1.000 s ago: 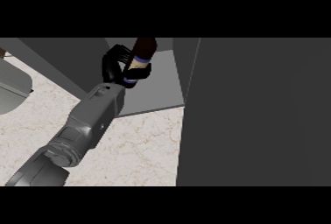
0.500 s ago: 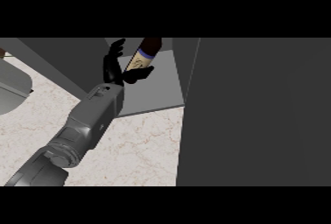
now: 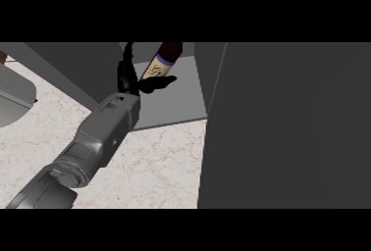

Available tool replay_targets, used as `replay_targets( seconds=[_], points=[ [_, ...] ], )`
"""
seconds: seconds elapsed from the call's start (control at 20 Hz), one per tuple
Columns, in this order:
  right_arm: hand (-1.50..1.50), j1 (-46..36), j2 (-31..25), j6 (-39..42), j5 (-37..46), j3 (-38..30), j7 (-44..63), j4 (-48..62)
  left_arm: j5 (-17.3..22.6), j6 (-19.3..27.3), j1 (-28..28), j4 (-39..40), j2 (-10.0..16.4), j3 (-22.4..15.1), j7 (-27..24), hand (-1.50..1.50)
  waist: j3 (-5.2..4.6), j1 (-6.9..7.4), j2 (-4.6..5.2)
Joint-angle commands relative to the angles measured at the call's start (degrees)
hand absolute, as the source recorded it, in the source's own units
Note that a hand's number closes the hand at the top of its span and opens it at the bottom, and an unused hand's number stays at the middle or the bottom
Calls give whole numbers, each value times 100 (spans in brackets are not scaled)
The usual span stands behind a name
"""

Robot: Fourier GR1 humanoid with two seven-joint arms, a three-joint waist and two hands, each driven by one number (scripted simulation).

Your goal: Pick up the wine, place it into the cabinet and close the cabinet

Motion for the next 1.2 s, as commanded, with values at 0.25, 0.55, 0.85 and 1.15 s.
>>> replay_targets(
  seconds=[0.25,0.55,0.85,1.15],
  points=[
    [-150,-66,1,-186,29,-67,173,-110,-303,-1597,73,-162,444,-291,-265,-150,10,293,-140],
    [-150,197,-53,-200,2,-193,209,-314,212,-2894,53,-832,309,264,-924,-150,23,544,-269],
    [-150,337,-198,-326,127,-290,378,-495,393,-3329,-75,-1074,-94,531,-968,-150,34,768,-374],
    [-150,47,-371,-586,145,-301,699,-456,115,-3382,254,-1602,-194,335,-720,-150,35,958,-437]
  ],
)
